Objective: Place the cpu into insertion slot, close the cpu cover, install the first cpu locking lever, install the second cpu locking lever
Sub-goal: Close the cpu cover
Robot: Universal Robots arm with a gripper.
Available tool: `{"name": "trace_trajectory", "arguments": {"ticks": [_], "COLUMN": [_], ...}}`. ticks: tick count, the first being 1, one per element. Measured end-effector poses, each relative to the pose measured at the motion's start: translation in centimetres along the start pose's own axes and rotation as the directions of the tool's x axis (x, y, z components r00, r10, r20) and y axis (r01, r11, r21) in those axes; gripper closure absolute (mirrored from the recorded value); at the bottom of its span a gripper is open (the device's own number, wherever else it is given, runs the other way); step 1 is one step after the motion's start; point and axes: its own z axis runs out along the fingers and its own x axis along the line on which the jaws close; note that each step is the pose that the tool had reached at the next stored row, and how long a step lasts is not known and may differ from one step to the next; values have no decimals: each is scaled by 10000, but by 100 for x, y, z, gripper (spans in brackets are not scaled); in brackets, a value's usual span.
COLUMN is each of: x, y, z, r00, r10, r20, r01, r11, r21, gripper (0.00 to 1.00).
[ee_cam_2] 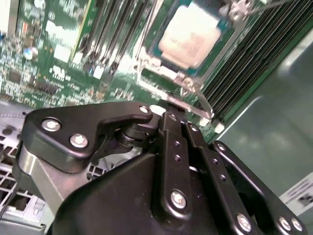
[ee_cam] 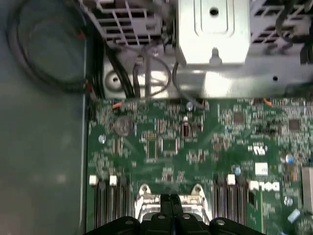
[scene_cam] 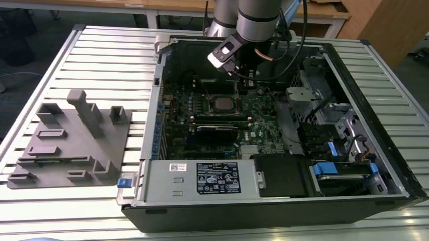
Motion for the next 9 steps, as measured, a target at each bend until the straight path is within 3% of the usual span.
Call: {"name": "trace_trajectory", "arguments": {"ticks": [9], "x": [-1], "y": [-3], "z": [1], "r00": [10000], "r10": [0], "r20": [0], "r01": [0], "r11": [10000], "r21": [9], "gripper": [89]}}
